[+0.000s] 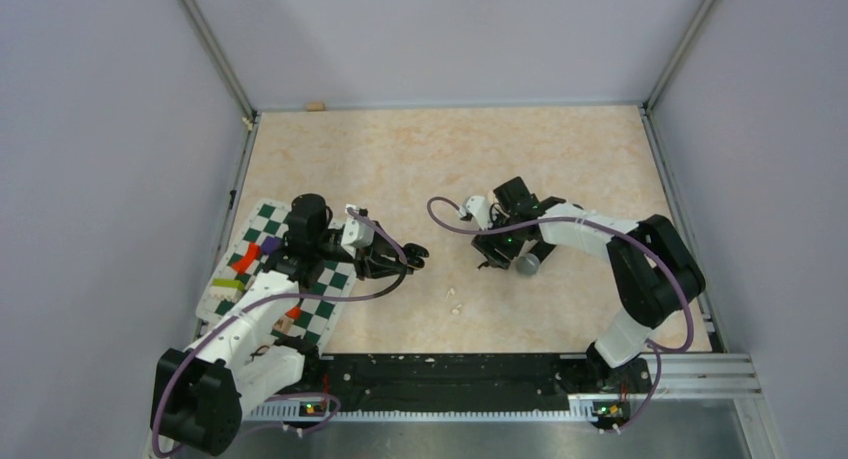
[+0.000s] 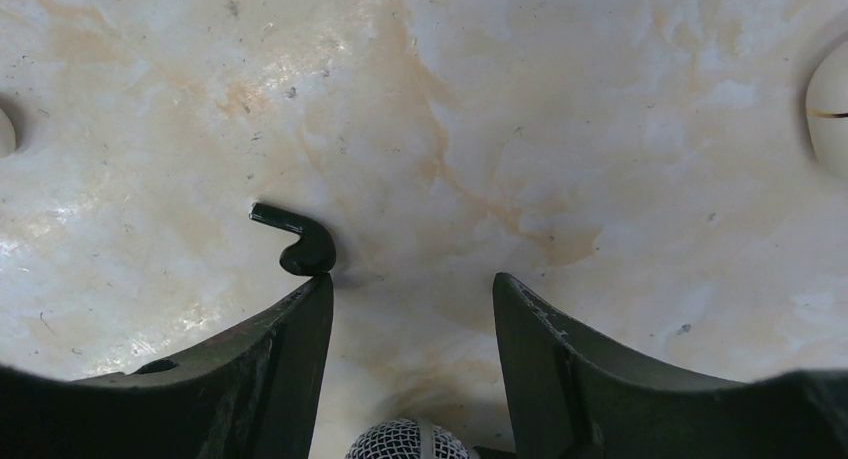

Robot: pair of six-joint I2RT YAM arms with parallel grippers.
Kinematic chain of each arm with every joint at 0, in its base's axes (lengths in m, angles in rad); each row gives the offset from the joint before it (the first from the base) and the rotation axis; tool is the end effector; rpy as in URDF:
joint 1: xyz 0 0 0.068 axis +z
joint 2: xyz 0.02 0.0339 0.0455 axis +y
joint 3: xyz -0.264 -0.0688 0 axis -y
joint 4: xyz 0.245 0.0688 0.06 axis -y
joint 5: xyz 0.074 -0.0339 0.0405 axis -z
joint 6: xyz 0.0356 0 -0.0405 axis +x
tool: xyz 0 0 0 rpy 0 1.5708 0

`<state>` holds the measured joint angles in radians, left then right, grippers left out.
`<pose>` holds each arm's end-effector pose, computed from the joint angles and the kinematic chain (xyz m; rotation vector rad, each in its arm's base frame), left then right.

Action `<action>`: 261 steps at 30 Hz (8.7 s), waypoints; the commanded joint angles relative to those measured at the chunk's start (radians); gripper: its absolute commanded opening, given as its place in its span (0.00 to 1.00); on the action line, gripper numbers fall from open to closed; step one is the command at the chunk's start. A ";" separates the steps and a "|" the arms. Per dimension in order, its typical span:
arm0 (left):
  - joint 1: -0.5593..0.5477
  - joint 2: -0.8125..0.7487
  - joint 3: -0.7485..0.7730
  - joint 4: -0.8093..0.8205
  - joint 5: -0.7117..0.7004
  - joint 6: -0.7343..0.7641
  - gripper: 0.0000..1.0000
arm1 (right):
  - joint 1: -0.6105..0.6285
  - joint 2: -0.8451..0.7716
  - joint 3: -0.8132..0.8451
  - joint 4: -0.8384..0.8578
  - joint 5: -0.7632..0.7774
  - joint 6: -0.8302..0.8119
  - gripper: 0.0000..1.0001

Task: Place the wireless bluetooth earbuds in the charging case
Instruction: Open the charging case, then place the earbud in the charging case.

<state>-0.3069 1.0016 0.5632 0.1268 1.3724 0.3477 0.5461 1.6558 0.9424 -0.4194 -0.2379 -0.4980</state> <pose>0.1821 -0.0943 0.2614 1.3608 1.1592 -1.2342 0.2631 0.1697 0.1632 -1.4038 2.2966 0.3359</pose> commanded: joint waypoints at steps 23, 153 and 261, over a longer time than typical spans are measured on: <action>-0.001 -0.016 0.016 0.011 0.030 0.028 0.00 | -0.108 0.152 0.148 -0.179 -0.372 0.136 0.46; -0.058 0.166 -0.025 0.596 -0.435 -0.443 0.00 | 0.359 -0.280 0.496 -0.158 0.230 -0.001 0.17; -0.031 0.145 -0.032 0.625 -0.435 -0.496 0.00 | 0.547 -0.178 0.474 -0.114 0.394 -0.076 0.14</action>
<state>-0.3378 1.1736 0.5262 0.6804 0.9432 -0.1406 1.0519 1.4605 1.3941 -0.5301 0.1944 -0.5686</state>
